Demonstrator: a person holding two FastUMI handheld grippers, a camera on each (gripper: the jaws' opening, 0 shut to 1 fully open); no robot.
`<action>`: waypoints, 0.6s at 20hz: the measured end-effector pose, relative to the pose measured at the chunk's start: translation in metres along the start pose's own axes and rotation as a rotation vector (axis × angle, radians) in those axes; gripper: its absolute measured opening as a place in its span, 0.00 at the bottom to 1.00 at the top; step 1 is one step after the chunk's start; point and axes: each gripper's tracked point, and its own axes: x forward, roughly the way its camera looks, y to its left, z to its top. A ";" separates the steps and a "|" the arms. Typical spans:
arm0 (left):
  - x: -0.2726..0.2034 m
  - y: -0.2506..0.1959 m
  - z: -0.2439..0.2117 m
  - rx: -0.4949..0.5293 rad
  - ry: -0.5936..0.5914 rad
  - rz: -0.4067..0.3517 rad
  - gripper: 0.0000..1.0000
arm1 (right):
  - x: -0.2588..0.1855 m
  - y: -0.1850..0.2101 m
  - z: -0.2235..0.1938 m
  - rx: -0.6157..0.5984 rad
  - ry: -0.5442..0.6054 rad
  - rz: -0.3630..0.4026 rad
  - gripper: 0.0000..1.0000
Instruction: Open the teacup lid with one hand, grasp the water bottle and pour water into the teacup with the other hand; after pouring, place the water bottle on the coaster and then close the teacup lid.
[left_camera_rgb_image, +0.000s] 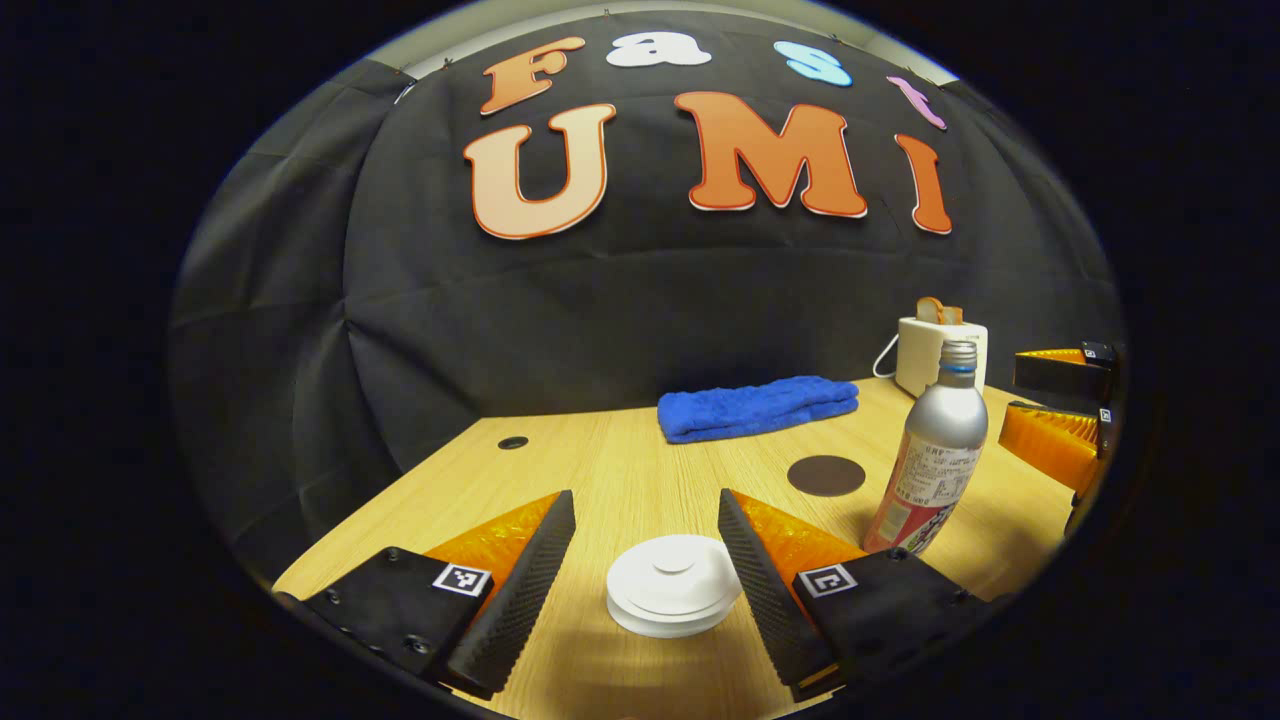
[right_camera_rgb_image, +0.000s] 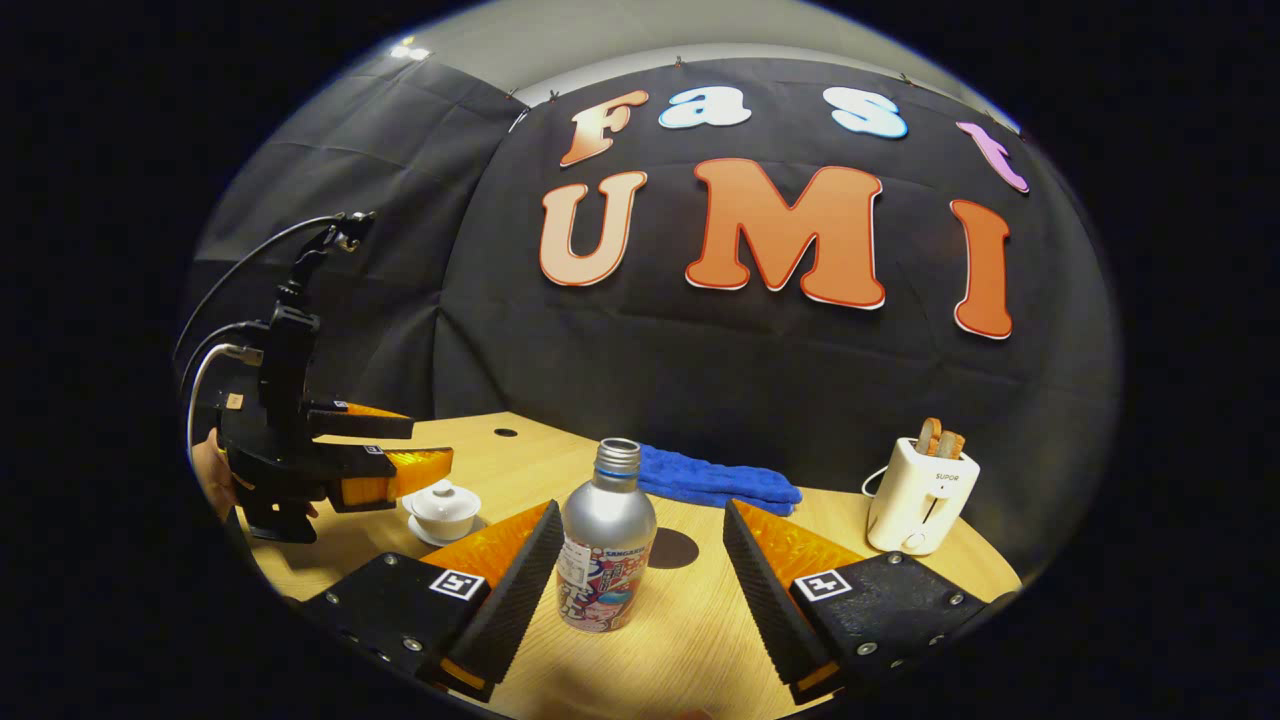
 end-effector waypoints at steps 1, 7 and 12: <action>0.003 -0.002 -0.005 -0.001 0.011 -0.008 0.96 | 0.004 0.003 -0.002 -0.002 0.010 0.010 0.96; 0.016 -0.007 -0.028 -0.007 0.077 -0.033 0.89 | 0.022 0.015 -0.023 0.009 0.081 0.048 0.97; 0.023 -0.013 -0.034 -0.006 0.097 -0.040 0.74 | 0.032 0.018 -0.039 0.025 0.122 0.059 0.96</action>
